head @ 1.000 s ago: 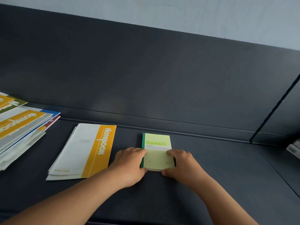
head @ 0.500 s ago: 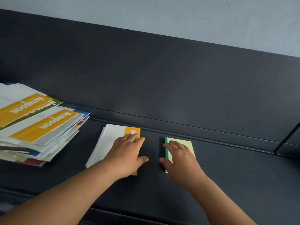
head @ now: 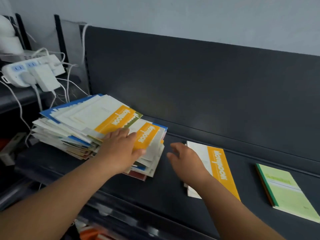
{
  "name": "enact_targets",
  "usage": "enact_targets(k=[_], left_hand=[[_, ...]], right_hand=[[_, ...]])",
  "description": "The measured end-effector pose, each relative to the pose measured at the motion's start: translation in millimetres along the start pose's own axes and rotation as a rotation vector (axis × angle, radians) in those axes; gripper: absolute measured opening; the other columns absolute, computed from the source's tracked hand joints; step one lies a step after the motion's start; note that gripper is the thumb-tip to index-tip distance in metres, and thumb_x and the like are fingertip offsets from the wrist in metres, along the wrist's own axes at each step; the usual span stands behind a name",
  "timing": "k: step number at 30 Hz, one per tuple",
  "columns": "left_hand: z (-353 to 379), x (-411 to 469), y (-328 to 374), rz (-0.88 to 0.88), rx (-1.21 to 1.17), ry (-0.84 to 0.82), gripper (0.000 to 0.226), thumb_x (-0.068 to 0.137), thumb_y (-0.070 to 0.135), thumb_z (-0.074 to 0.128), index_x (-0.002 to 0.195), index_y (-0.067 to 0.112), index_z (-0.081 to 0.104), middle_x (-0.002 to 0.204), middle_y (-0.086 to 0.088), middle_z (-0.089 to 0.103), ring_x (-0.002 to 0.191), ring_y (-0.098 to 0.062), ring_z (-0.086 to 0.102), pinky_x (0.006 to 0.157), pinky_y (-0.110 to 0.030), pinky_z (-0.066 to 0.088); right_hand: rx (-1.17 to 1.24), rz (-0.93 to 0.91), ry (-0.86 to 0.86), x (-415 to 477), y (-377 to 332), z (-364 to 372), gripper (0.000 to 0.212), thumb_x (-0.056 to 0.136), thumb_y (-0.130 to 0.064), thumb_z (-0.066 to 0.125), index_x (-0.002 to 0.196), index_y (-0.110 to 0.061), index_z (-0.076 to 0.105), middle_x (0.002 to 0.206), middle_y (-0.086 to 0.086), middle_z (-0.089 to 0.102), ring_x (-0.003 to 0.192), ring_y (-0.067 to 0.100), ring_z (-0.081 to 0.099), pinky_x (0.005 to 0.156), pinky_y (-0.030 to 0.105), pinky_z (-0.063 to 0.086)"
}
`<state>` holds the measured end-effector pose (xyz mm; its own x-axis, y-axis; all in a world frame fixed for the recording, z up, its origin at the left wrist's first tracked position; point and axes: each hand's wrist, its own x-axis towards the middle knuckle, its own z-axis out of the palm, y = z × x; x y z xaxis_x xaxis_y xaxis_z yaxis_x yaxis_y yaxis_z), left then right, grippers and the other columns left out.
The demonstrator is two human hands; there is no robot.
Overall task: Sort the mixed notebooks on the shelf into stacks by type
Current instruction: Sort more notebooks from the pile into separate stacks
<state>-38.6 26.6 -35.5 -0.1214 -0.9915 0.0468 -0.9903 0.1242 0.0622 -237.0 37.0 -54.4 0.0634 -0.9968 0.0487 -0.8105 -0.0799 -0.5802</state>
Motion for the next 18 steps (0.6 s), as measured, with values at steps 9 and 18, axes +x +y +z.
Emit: enact_targets(k=[9, 18], left_hand=[[-13, 6, -51, 0.144, 0.053, -0.025, 0.071, 0.091, 0.069, 0.021, 0.148, 0.027, 0.028, 0.156, 0.003, 0.027, 0.144, -0.019, 0.019, 0.117, -0.042, 0.014], [-34, 38, -109, -0.065, 0.142, -0.056, 0.080, 0.088, 0.074, 0.013, 0.152, 0.026, 0.015, 0.162, -0.010, 0.006, 0.148, -0.035, -0.001, 0.119, -0.052, 0.004]], right_hand=[[0.387, 0.441, -0.023, 36, -52, 34, 0.039, 0.096, -0.044, 0.053, 0.108, -0.008, 0.061, 0.084, 0.002, 0.063, 0.067, 0.013, 0.061, 0.056, 0.024, 0.050], [-0.014, 0.376, 0.041, 54, -85, 53, 0.064, 0.092, -0.054, 0.052, 0.146, -0.022, 0.035, 0.140, 0.002, 0.049, 0.125, 0.028, 0.050, 0.102, 0.043, 0.046]])
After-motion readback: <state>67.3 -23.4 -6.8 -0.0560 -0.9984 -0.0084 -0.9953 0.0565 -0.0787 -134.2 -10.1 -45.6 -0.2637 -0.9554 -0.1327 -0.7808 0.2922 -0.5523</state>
